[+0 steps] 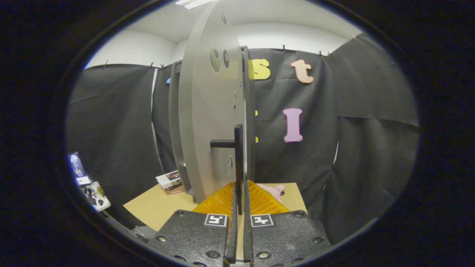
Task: Open the shoe cabinet door, grab the shoes and put them into the shoe cabinet, then close the shoe cabinet door.
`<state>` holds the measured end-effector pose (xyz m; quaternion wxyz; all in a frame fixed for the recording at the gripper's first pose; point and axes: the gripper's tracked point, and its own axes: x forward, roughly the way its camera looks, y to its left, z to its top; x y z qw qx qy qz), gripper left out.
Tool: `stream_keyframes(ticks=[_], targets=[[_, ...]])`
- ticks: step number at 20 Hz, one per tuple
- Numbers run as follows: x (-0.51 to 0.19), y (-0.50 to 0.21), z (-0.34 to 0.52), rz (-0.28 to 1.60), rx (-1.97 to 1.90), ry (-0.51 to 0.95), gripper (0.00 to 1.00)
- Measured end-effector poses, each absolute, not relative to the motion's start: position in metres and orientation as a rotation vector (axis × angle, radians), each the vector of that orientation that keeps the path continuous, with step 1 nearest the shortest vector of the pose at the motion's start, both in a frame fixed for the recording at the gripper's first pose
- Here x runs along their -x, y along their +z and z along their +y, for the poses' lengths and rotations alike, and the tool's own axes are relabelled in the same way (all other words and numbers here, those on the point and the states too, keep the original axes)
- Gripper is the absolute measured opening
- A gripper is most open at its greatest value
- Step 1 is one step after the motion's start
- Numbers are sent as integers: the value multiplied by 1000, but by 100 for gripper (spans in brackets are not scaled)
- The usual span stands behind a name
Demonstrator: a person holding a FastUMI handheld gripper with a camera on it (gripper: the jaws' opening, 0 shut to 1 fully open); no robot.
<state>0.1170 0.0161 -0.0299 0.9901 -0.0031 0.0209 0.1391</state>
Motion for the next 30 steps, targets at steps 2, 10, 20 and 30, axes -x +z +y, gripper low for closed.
stream_keyframes(ticks=[2,10,20,30], targets=[[-103,-31,6,33,23,242,25],[-21,-80,35,76,15,128,98],[-50,-229,196,234,33,212,100],[-150,-386,305,497,47,379,100]])
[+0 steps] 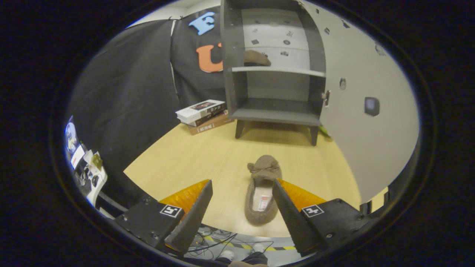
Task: Open the shoe cabinet door, grab the shoes and put them into the shoe cabinet, then close the shoe cabinet door.
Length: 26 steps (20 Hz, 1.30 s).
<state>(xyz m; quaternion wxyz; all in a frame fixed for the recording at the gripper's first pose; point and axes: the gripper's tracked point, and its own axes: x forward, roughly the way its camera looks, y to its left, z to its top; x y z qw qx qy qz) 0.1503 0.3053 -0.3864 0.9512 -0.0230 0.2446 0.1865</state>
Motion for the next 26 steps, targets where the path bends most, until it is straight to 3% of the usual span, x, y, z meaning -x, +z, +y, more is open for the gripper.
stream_keyframes(ticks=[8,13,15,16,21,22,26], targets=[[-222,-464,327,698,-12,349,100],[-262,-475,332,716,-23,326,100],[-272,-478,328,725,-23,314,92],[-275,-482,327,726,-29,315,82],[-277,-483,319,741,-14,343,17],[-274,-482,321,754,-15,357,10],[-265,-464,319,736,-11,380,6]])
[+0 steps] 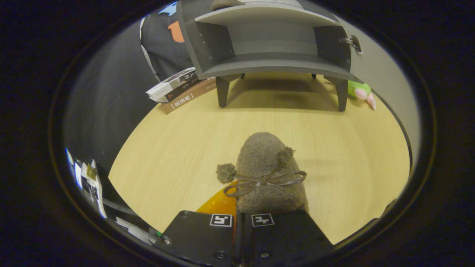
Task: Open the shoe cabinet door, grab the shoes and put them into the shoe cabinet, then close the shoe cabinet door.
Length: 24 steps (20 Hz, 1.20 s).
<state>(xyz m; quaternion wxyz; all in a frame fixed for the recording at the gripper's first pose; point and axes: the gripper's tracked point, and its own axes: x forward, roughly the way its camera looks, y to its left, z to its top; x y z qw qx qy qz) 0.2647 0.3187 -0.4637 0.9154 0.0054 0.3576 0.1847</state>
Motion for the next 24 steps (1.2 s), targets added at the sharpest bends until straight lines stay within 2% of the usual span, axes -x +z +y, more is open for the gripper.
stream_keyframes(ticks=[7,14,24], targets=[[-247,-380,304,597,-33,378,6],[-230,-264,290,403,1,333,6],[-275,-105,287,143,109,258,6]])
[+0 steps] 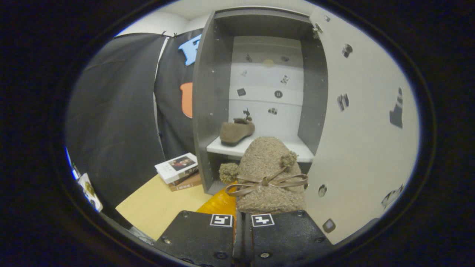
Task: Open the shoe cabinet door, grab the shoes and put them into the shoe cabinet, then close the shoe cabinet door.
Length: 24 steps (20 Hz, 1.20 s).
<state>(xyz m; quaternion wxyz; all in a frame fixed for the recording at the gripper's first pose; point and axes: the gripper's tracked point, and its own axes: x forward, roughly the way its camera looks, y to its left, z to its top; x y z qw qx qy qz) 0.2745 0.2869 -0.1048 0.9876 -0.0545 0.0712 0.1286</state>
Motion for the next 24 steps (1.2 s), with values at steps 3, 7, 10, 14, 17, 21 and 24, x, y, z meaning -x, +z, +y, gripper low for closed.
stream_keyframes(ticks=[3,7,10,14,17,21,24], targets=[[-310,-65,292,98,89,250,6],[-371,-22,293,65,66,228,6],[-416,10,293,50,64,212,6],[-496,5,299,69,82,173,6],[-543,-18,296,133,72,150,6],[-579,-49,288,214,64,123,6],[-591,-63,288,285,37,117,6]])
